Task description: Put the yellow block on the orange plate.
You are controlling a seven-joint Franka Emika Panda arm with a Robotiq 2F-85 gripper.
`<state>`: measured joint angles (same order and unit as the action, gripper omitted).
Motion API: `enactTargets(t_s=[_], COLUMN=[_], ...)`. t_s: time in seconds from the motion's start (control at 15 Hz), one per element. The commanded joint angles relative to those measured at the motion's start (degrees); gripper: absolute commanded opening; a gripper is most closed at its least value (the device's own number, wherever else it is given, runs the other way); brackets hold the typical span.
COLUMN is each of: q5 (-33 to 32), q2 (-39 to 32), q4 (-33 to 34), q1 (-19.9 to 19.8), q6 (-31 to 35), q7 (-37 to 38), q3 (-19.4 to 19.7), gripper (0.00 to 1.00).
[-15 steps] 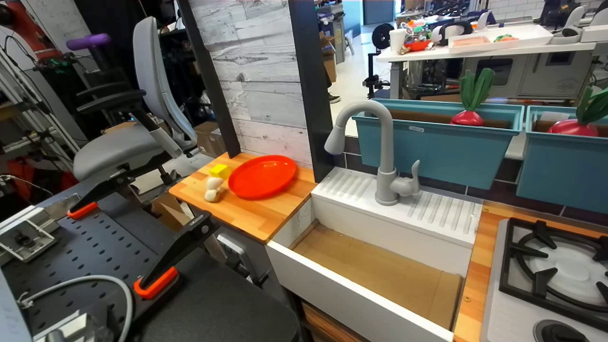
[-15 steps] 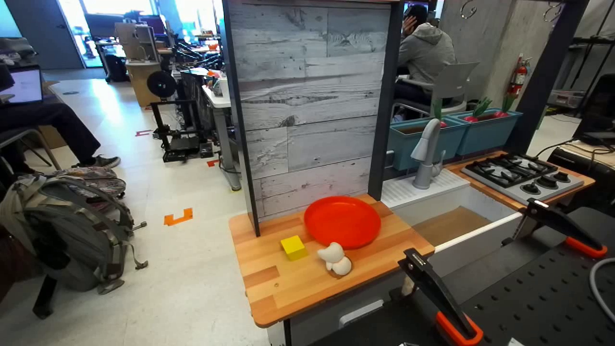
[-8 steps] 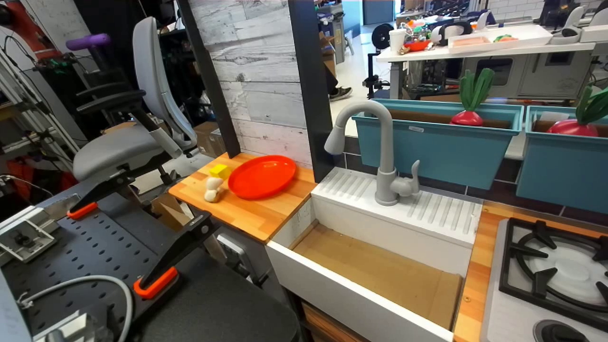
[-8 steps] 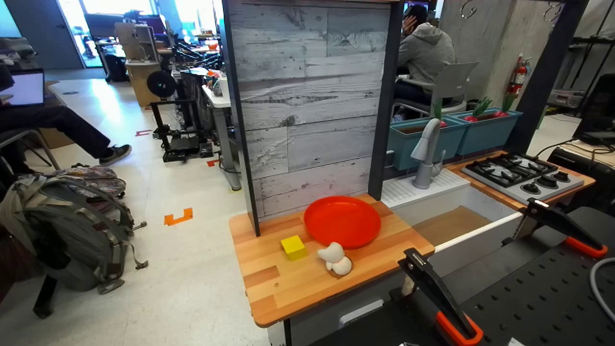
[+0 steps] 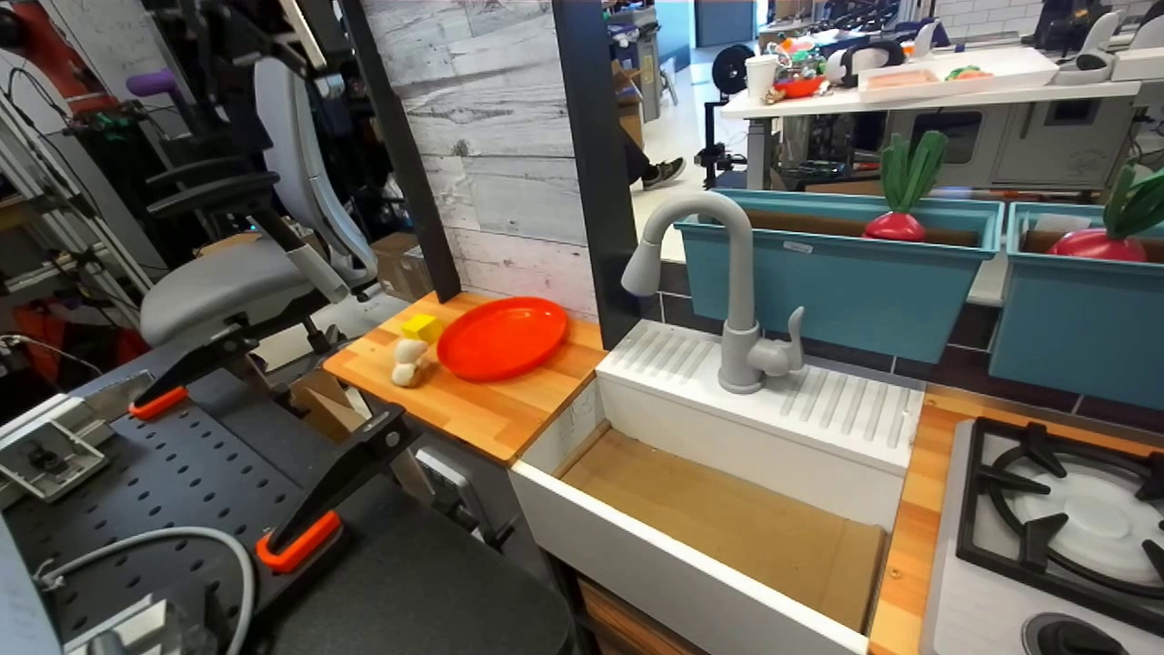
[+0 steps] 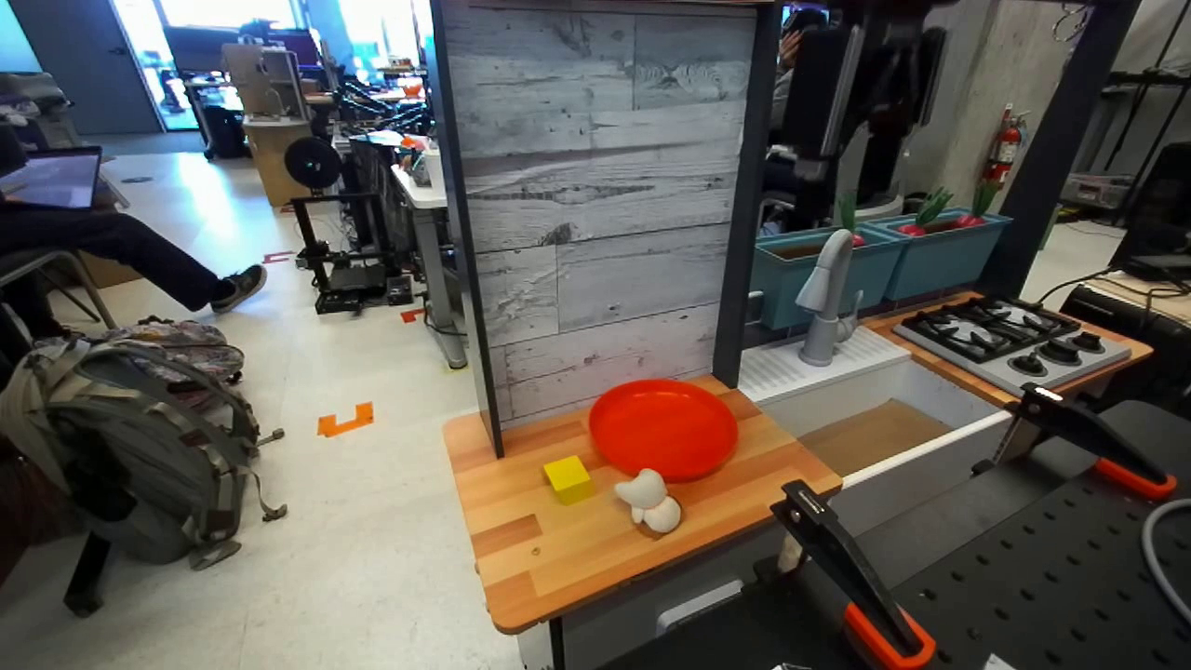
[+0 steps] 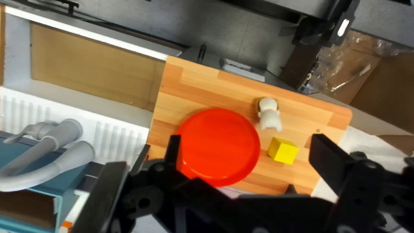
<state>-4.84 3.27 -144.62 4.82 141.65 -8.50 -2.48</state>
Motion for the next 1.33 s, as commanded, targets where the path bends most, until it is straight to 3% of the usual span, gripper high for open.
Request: enactTargets(t_s=[0.0,0.13,0.2,0.27,0.4,0.73,1.0,1.27], q5=[-0.44,-3.19,-5.01,-2.58,-2.87,-1.86,3.49,0.49], q2=[-11.40,-18.02,-20.10,-14.73,-17.57,-16.13,-20.31,-27.46], q4=[3.08,5.85,7.42,3.19,4.29,3.46,6.61,11.77], q1=[1.43,2.40,3.07,2.11,2.37,1.88,1.81,5.19], q6=[5.83,7.09,4.58,5.80,5.86,7.97,10.39,12.08], q7=[2.92,6.57,7.17,4.97,5.46,7.39,11.79,20.15], q3=[-2.53,-2.93,-2.60,-2.99,-2.97,-2.50,-2.89,-1.03], gripper=[1.00,1.00,1.00,1.00,1.00,1.00,1.00,1.00])
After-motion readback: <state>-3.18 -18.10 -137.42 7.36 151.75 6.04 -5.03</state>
